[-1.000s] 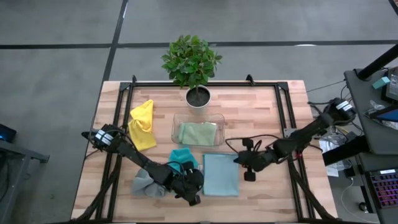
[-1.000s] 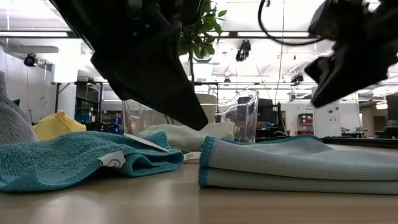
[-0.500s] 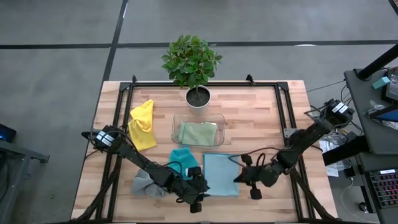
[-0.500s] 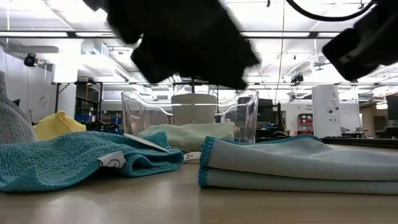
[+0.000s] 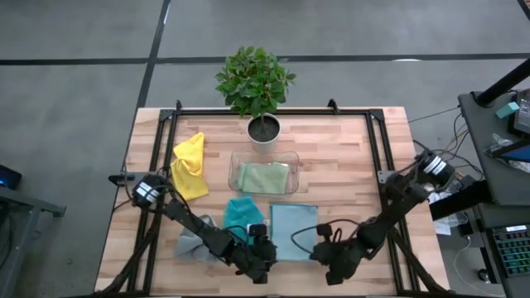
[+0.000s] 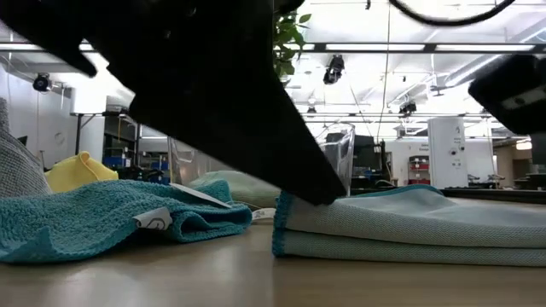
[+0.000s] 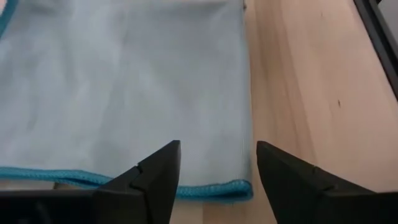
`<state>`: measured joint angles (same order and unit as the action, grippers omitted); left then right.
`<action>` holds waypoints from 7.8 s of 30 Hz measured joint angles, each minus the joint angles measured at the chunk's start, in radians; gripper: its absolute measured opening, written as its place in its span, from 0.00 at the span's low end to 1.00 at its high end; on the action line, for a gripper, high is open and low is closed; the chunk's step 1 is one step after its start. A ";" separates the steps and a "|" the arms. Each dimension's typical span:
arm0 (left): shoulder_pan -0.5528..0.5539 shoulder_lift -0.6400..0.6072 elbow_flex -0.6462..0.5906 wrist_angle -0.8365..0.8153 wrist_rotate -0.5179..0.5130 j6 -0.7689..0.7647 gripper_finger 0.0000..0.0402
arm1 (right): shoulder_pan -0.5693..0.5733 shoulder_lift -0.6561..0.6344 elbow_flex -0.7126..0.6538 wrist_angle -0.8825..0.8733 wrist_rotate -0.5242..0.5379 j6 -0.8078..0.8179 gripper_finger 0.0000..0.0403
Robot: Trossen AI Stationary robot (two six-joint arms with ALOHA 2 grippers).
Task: Fold microfiber towels
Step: Fold the light blue microfiber cloth
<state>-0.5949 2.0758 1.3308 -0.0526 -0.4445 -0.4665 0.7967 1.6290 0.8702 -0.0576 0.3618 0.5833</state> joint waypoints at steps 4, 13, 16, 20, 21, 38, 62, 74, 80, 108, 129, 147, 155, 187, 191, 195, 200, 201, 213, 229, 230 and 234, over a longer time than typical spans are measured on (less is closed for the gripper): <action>-0.001 0.000 -0.004 0.000 0.004 0.001 0.44 | -0.001 0.070 0.086 -0.092 -0.040 0.027 0.06; 0.010 0.000 0.000 0.002 0.016 0.011 0.39 | -0.012 0.161 0.242 -0.197 0.007 0.027 0.34; 0.019 0.000 0.000 -0.001 0.016 0.026 0.39 | -0.025 0.207 0.273 -0.206 0.044 0.002 0.42; 0.026 -0.009 0.000 -0.003 0.015 0.036 0.39 | -0.045 0.255 0.297 -0.204 0.068 -0.002 0.46; 0.026 -0.012 0.000 -0.003 0.014 0.036 0.39 | -0.051 0.264 0.300 -0.199 0.068 -0.001 0.46; 0.056 -0.052 -0.013 -0.011 -0.088 0.107 0.39 | -0.072 0.255 0.297 -0.199 -0.055 -0.139 0.03; 0.103 -0.026 -0.070 0.024 -0.106 0.056 0.39 | -0.093 0.041 0.297 -0.232 -0.423 -0.229 0.02; 0.103 0.034 -0.082 0.098 -0.038 0.049 0.39 | -0.241 0.026 0.295 -0.338 -0.422 -0.323 0.02; 0.103 0.041 -0.082 0.110 -0.031 0.051 0.39 | -0.305 0.026 0.279 -0.357 -0.414 -0.364 0.02; 0.101 0.016 -0.075 0.053 -0.016 0.062 0.39 | -0.370 0.043 0.136 -0.221 -0.283 -0.431 0.02; 0.101 -0.124 -0.074 -0.113 0.078 0.053 0.39 | -0.379 0.043 0.133 -0.132 -0.247 -0.494 0.17; 0.096 -0.196 -0.077 -0.203 0.238 -0.080 0.39 | -0.374 -0.045 0.134 -0.216 -0.201 -0.505 0.21; 0.093 -0.195 -0.067 -0.026 0.191 -0.131 0.39 | -0.345 -0.185 0.075 -0.323 -0.212 -0.460 0.18; 0.100 -0.102 -0.085 0.011 0.203 -0.131 0.02 | -0.353 -0.201 -0.089 -0.139 -0.205 -0.437 0.02; 0.100 -0.113 -0.098 -0.003 0.149 -0.126 0.01 | -0.370 -0.193 -0.110 -0.142 -0.178 -0.438 0.02; 0.102 -0.115 -0.101 -0.008 0.113 -0.130 0.00 | -0.372 -0.178 -0.141 -0.134 -0.129 -0.425 0.02; 0.111 -0.116 -0.113 -0.013 0.029 -0.148 0.00 | -0.372 -0.177 -0.174 -0.100 -0.124 -0.419 0.02; 0.115 -0.116 -0.118 -0.012 0.015 -0.165 0.00 | -0.372 -0.176 -0.179 -0.094 -0.125 -0.420 0.02; 0.175 -0.115 -0.203 -0.010 -0.002 -0.391 0.00 | -0.372 -0.168 -0.196 -0.084 -0.150 -0.437 0.02; 0.182 -0.116 -0.204 -0.001 -0.046 -0.357 0.24 | -0.361 -0.179 -0.156 -0.153 -0.163 -0.346 0.02; 0.182 -0.118 -0.204 -0.002 -0.058 -0.356 0.26 | -0.361 -0.179 -0.155 -0.159 -0.172 -0.339 0.02; 0.182 -0.121 -0.204 -0.001 -0.069 -0.318 0.33 | -0.360 -0.180 -0.144 -0.212 -0.191 -0.296 0.07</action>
<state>-0.4126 1.9553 1.1271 -0.0532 -0.5137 -0.7849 0.4366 1.4494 0.7263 -0.2697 0.1708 0.2874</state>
